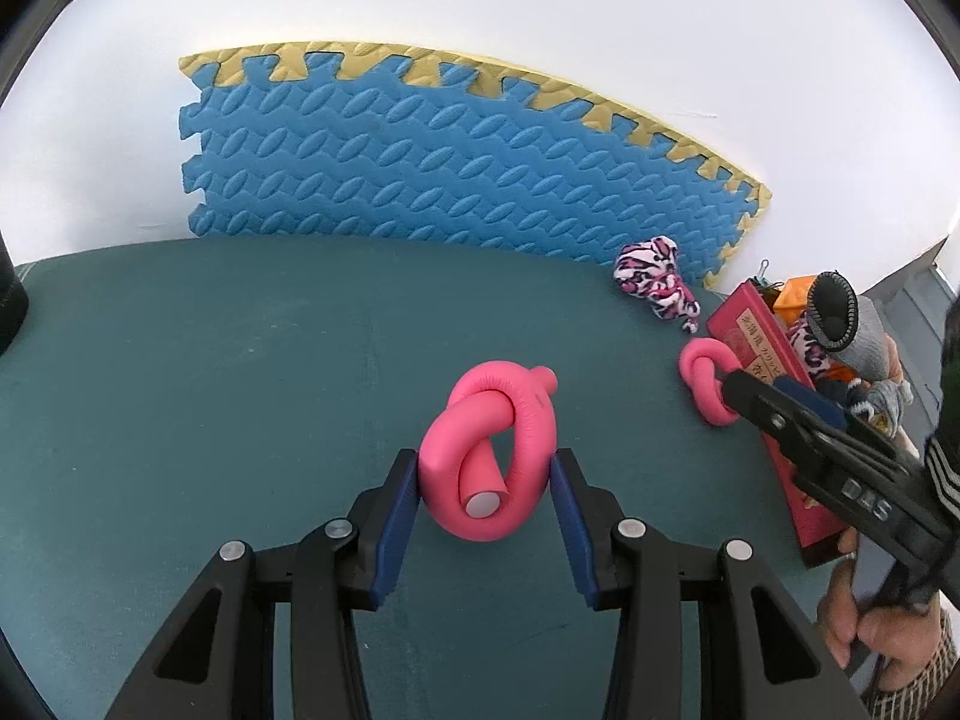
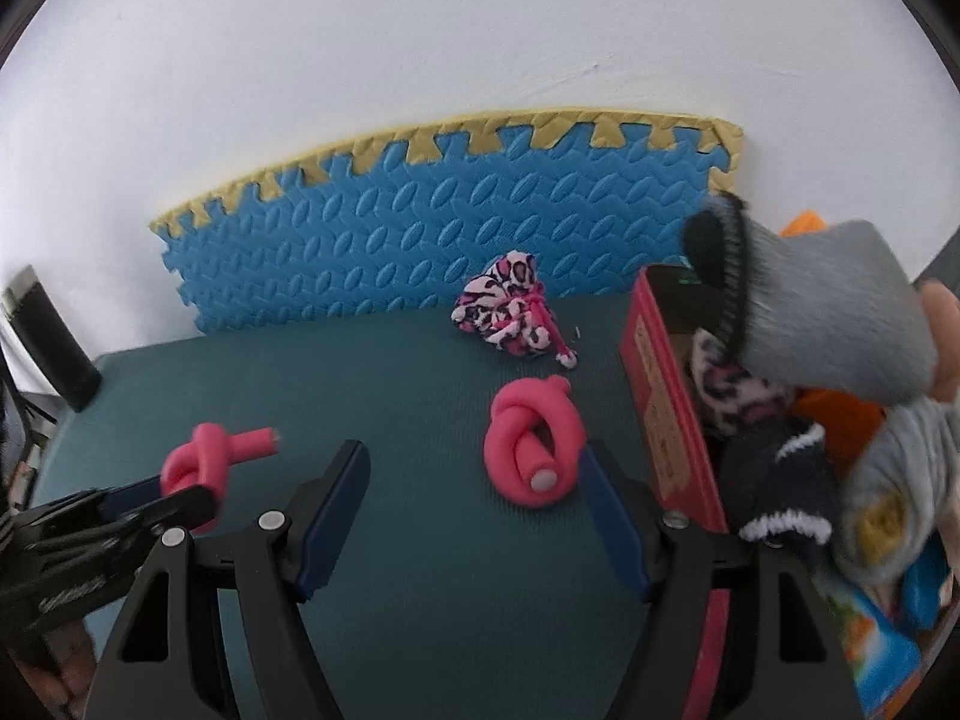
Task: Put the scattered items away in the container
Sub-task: 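Grasp the smaller pink foam knot with the right tool while the left tool holds its knot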
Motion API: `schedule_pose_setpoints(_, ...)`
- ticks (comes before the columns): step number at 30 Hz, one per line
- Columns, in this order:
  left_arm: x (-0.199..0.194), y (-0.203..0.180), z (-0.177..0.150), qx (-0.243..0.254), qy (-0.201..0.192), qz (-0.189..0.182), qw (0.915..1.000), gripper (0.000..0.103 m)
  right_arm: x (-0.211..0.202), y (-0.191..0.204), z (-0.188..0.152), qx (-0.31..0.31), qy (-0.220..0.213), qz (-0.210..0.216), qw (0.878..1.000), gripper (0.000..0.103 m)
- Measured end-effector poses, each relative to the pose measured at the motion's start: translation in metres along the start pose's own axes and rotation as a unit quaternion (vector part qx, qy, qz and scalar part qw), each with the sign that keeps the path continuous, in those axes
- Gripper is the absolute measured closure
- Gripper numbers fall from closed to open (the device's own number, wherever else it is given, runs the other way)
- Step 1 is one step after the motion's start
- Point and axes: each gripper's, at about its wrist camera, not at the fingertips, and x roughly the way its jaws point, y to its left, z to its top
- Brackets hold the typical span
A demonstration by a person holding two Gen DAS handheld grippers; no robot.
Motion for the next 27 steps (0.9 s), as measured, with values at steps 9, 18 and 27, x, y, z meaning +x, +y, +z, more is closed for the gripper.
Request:
schedule_pose_setpoints(9,0.003,0.004,-0.002,-0.009,0.008,0.000,0.9999,0.057,0.040,0.007,0.004,-0.022,0.043,-0.053,0.997,0.030)
schedule_pose_setpoints(18,0.005,0.002,-0.005,-0.014,0.017,0.002,0.9998,0.057,0.050,-0.014,-0.007,0.009,0.060,-0.045,0.997,0.078)
schedule_pose_setpoints(27,-0.005,-0.017,-0.004,0.002,0.014,0.004,0.9999,0.057,-0.001,-0.008,-0.009,0.022,0.009,0.008,1.000,0.079)
